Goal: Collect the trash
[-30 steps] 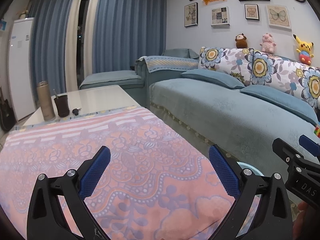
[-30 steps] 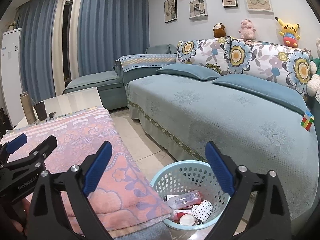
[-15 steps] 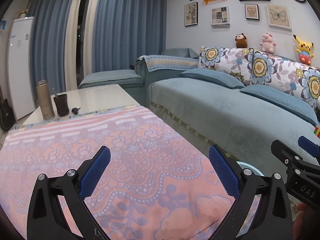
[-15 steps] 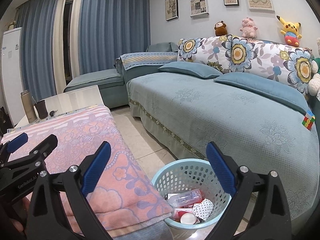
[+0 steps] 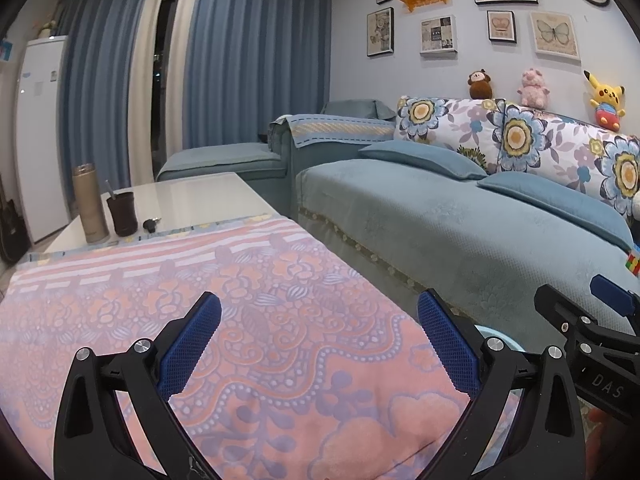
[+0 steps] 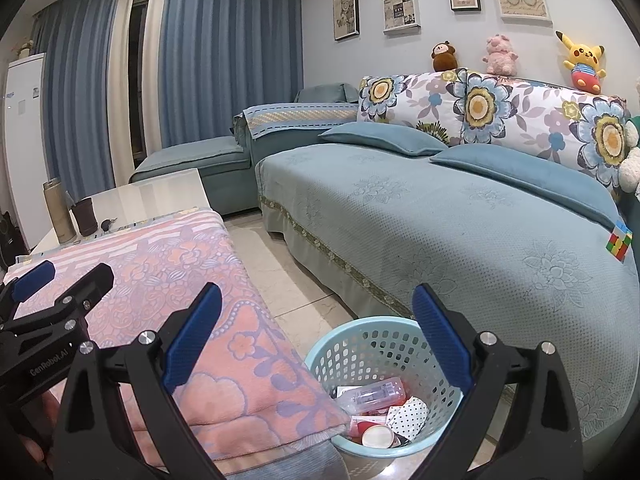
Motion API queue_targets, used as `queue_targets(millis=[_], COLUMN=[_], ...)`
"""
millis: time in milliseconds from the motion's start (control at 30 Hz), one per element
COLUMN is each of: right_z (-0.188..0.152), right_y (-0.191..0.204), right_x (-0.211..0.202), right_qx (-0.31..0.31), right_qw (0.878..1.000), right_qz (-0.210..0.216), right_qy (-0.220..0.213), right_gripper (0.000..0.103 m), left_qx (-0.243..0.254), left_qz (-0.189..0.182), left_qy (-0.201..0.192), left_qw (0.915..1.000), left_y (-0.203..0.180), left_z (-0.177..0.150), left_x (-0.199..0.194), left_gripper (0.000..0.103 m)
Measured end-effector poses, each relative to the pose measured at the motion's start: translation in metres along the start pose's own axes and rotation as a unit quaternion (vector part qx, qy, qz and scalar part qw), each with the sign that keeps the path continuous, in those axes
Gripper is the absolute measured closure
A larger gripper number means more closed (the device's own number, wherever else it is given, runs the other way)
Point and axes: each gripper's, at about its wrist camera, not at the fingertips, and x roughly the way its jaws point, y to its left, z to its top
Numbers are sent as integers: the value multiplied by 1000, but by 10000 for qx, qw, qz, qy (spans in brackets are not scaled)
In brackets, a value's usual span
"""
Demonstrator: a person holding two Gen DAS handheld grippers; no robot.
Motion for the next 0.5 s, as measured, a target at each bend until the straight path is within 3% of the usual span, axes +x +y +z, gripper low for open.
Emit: queue_targets(millis=[500], right_z=[-1], right_y=[0], right_x=[0], right_qx=[11], right_qw=[10000], right_qz=[9], right_qy=[-10], right_gripper=[11], left_qx=[-45], left_qz=[3], left_qy=[7], left_qw=[10000], left_y=[0], left_z=[-1], left_x=[0], left_gripper=[8])
